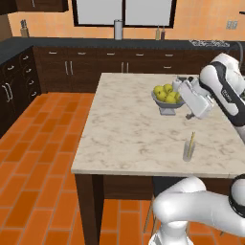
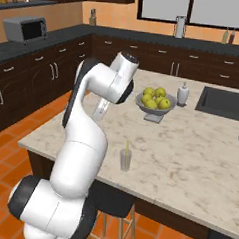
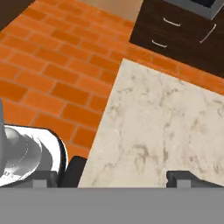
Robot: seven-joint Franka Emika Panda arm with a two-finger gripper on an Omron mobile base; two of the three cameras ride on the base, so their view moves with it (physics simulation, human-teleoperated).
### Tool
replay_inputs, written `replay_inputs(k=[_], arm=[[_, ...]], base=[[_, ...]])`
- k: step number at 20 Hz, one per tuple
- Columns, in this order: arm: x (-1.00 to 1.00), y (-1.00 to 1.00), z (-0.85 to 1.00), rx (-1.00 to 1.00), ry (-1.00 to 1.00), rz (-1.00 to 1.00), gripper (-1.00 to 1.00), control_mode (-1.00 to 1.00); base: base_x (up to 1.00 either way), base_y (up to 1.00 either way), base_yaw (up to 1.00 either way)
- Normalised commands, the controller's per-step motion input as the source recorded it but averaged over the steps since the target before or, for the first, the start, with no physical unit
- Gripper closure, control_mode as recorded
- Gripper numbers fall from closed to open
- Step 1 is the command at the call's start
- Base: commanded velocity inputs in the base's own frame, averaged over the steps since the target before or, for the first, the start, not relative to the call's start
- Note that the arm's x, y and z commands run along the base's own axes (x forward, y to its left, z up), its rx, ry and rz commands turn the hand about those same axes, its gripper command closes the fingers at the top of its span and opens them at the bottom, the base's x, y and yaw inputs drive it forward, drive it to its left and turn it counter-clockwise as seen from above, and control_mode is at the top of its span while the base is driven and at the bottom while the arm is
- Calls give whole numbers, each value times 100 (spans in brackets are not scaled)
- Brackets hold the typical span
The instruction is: Take a straw from the drawer in front and place it inside the glass cup on the dining counter.
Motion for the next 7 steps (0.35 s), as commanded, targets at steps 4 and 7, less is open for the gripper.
replay_inputs(k=[4,7], arm=[[-44,78,-35,-42,7,0,-100,-100],[-50,79,-47,-35,6,0,-100,-100]], base=[[0,0,0],[0,0,0]])
